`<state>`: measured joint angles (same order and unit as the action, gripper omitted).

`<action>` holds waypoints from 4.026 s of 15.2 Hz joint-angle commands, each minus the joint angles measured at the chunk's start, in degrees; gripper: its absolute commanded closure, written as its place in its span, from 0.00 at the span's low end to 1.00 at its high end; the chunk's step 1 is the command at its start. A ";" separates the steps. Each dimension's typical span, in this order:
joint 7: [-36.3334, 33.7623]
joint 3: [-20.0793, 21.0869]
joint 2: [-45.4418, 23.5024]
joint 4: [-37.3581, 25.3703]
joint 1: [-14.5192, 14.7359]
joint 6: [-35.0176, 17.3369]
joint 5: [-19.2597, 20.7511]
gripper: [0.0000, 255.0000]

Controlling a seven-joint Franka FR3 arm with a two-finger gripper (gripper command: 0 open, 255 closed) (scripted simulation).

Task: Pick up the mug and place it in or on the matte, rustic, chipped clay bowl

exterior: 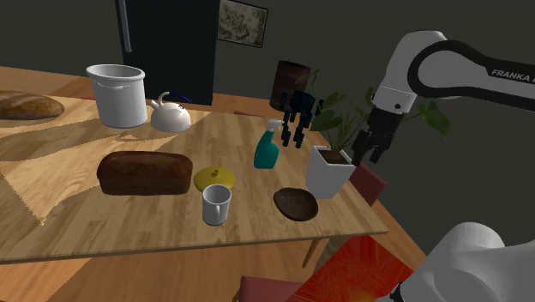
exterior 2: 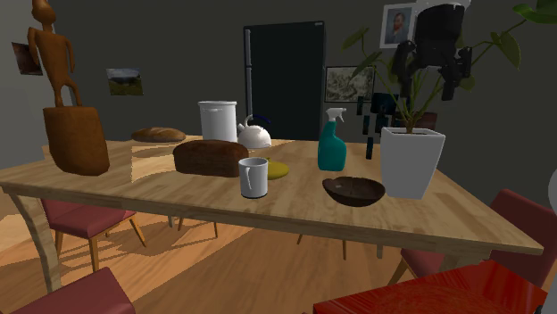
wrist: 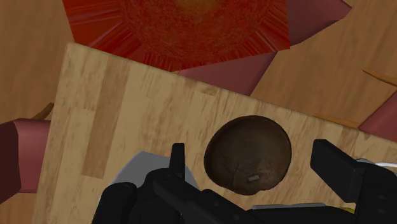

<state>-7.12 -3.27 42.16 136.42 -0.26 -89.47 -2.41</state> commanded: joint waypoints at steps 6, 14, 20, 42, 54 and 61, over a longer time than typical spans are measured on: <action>-3.42 4.01 -5.42 1.31 2.18 -8.55 -2.77 0.00; -8.71 10.22 -17.27 -0.58 5.11 -21.54 -5.27 0.00; -13.20 14.52 -27.96 -5.14 6.65 -29.85 -4.69 0.00; -26.32 19.32 -56.64 -21.66 11.52 -45.02 6.56 0.00; -26.33 19.32 -56.63 -21.67 11.52 -45.01 6.56 1.00; -26.00 19.49 -55.40 -22.50 11.38 -43.00 6.04 1.00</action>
<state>-33.19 16.19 -13.46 114.36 11.14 -133.10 3.73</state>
